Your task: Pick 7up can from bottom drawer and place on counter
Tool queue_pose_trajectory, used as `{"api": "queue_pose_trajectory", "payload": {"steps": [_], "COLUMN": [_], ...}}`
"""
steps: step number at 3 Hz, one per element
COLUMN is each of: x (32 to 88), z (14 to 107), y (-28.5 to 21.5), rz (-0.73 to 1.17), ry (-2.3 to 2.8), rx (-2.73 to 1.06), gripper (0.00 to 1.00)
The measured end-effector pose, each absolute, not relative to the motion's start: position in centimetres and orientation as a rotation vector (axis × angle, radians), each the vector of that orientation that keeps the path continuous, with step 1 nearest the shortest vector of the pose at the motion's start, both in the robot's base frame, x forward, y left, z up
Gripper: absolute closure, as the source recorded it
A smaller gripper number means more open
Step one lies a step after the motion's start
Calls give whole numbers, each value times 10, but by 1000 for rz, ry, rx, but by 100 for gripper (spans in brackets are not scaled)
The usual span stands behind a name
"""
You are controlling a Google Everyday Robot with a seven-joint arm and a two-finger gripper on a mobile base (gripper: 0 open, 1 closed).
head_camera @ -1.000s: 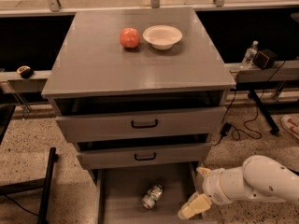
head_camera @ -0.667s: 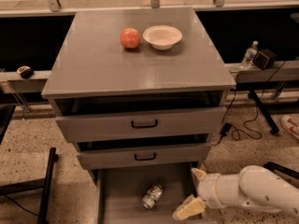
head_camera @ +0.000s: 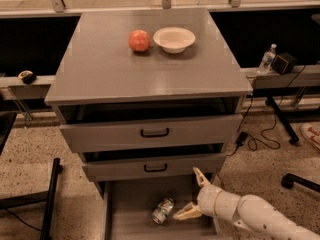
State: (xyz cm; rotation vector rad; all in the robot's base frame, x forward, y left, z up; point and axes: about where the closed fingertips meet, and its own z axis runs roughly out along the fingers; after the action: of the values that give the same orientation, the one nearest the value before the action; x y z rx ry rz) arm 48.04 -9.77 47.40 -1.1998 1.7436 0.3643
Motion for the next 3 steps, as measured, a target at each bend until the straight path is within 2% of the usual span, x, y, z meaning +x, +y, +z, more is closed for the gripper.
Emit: {"api": "queue_pose_trajectory", "payload": {"steps": [1, 2, 3], "x": [506, 496, 476], "z": [472, 457, 395], "y": [-126, -117, -97], "rz": [282, 371, 470], "ry": [1654, 1667, 1780], "rx": [-1272, -1294, -1213], "gripper": [0, 0, 0]}}
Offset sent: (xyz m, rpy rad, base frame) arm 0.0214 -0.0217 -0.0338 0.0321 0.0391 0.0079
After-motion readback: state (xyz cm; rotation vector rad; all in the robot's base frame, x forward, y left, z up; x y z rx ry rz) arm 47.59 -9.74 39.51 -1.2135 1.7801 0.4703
